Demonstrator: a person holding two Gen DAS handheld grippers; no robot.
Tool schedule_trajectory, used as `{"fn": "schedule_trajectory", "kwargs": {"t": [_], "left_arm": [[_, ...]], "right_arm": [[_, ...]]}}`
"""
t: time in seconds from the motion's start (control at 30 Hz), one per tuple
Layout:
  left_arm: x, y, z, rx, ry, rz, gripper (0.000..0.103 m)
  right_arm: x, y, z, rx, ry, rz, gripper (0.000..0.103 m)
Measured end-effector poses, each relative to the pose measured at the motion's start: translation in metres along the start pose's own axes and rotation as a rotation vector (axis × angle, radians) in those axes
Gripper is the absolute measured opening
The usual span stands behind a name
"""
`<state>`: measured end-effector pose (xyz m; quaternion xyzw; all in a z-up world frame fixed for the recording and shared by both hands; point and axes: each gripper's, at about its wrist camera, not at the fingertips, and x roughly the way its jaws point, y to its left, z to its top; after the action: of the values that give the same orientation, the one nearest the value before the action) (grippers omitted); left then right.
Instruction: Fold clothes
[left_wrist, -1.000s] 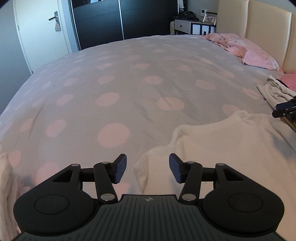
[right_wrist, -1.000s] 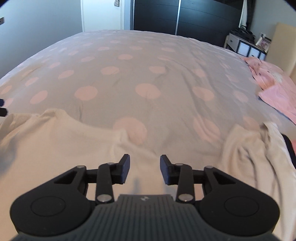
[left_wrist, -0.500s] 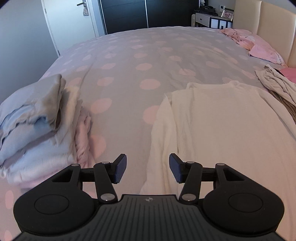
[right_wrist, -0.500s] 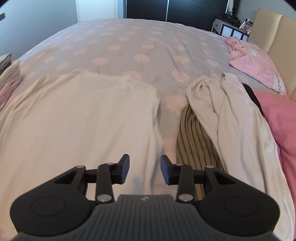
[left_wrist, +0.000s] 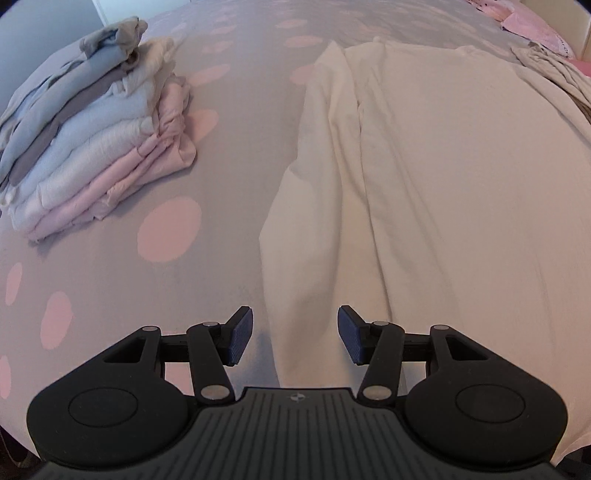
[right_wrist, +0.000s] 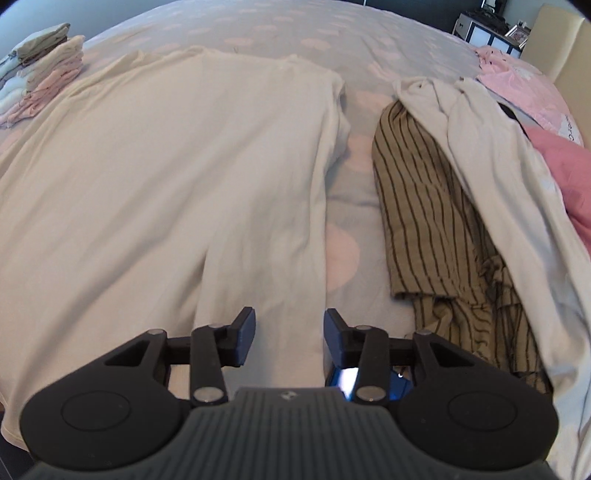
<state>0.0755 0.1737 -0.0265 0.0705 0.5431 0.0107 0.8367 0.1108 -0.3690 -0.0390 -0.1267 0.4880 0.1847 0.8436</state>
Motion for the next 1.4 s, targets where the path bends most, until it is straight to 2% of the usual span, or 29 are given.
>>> {"fn": "schedule_trajectory", "kwargs": {"t": [0.23, 0.3, 0.4, 0.43, 0.6, 0.7, 0.87, 1.03, 1.23, 1.4], "left_arm": [[0.004, 0.0, -0.008, -0.025, 0.035, -0.013, 0.049], [0.002, -0.003, -0.01, -0.015, 0.033, -0.01, 0.049], [0.001, -0.007, -0.013, -0.01, 0.022, -0.008, 0.049], [0.001, -0.008, -0.013, -0.01, 0.021, -0.01, 0.049], [0.001, -0.008, -0.009, -0.011, 0.012, -0.002, 0.049], [-0.002, -0.006, -0.006, -0.024, -0.004, 0.008, 0.049], [-0.011, 0.0, 0.003, -0.077, -0.035, -0.018, 0.049], [-0.013, -0.004, 0.009, -0.085, -0.048, -0.038, 0.049], [-0.012, -0.004, 0.016, -0.102, -0.049, -0.041, 0.049], [-0.015, -0.001, 0.018, -0.128, -0.059, -0.08, 0.05]], "right_arm": [[0.027, -0.012, 0.002, 0.05, 0.062, 0.021, 0.044], [0.031, -0.014, 0.002, 0.084, 0.084, 0.035, 0.04], [0.028, -0.009, 0.003, 0.072, 0.099, 0.033, 0.01], [0.025, -0.007, 0.005, 0.064, 0.103, 0.022, 0.005], [-0.007, -0.016, 0.018, 0.106, 0.089, -0.026, 0.005], [-0.032, -0.03, 0.026, 0.152, 0.051, -0.063, 0.004], [-0.07, -0.064, 0.051, 0.165, -0.006, -0.191, 0.004], [-0.09, -0.117, 0.086, 0.188, -0.022, -0.328, 0.004], [-0.085, -0.172, 0.127, 0.208, -0.018, -0.466, 0.004], [-0.044, -0.201, 0.135, 0.223, 0.046, -0.548, 0.004]]}}
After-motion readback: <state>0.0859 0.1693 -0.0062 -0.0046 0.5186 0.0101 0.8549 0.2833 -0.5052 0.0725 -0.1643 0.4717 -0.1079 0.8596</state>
